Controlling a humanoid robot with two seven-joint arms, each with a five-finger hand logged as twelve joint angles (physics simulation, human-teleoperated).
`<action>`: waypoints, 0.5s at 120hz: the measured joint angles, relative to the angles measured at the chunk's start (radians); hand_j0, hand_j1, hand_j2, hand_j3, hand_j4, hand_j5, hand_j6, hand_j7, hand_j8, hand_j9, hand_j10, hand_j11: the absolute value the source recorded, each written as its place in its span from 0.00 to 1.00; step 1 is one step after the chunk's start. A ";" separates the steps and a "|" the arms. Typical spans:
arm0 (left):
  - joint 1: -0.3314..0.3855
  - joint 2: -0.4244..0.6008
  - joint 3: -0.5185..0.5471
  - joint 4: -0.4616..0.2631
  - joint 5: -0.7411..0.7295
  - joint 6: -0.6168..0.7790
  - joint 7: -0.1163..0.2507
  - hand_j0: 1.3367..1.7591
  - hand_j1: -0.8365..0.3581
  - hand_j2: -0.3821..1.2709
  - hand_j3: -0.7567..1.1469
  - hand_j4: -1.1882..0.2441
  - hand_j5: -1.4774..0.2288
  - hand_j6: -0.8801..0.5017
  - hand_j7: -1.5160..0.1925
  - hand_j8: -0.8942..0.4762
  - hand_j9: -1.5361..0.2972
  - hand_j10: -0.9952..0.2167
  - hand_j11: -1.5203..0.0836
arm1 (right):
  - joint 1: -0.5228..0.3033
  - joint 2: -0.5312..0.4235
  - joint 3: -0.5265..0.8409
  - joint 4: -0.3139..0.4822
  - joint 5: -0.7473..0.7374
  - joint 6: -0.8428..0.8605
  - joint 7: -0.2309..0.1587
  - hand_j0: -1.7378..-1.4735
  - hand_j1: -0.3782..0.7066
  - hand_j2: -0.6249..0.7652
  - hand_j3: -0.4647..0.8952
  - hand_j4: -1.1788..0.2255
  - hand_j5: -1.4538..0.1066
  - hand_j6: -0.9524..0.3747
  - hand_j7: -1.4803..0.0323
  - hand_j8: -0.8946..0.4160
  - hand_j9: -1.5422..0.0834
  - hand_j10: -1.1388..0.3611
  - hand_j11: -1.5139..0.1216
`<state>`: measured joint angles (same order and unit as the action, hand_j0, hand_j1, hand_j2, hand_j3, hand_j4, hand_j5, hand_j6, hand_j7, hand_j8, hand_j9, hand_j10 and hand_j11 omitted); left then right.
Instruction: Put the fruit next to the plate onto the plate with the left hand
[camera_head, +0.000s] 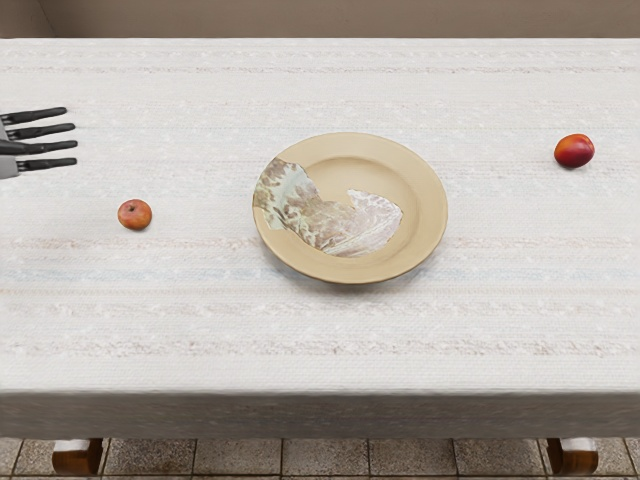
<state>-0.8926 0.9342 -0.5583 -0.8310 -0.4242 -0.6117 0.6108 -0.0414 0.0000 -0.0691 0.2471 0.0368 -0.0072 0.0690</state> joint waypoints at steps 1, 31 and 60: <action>0.000 0.000 0.000 0.001 0.000 0.000 0.000 0.76 0.98 0.23 0.40 0.83 0.86 0.63 0.88 0.65 0.83 0.82 0.94 | 0.000 0.000 0.000 0.000 0.000 0.000 0.000 0.30 0.04 0.45 0.34 0.83 0.92 0.71 0.97 0.67 0.94 0.75 0.92; -0.019 -0.081 0.022 0.007 0.033 0.000 0.000 0.76 0.98 0.23 0.40 0.83 0.86 0.64 0.88 0.65 0.83 0.82 0.94 | 0.000 0.000 0.000 0.003 0.000 0.000 0.000 0.30 0.04 0.45 0.34 0.83 0.92 0.71 0.97 0.67 0.94 0.75 0.92; -0.217 -0.203 0.039 0.006 0.530 0.000 0.000 0.76 0.97 0.23 0.40 0.82 0.85 0.63 0.87 0.64 0.83 0.81 0.93 | 0.000 0.000 0.000 0.002 0.000 0.000 0.000 0.30 0.04 0.45 0.34 0.83 0.92 0.71 0.97 0.67 0.94 0.75 0.92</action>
<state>-1.1095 0.7311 -0.5190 -0.8253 0.1054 -0.6116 0.6109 -0.0414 0.0000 -0.0690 0.2487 0.0368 -0.0077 0.0690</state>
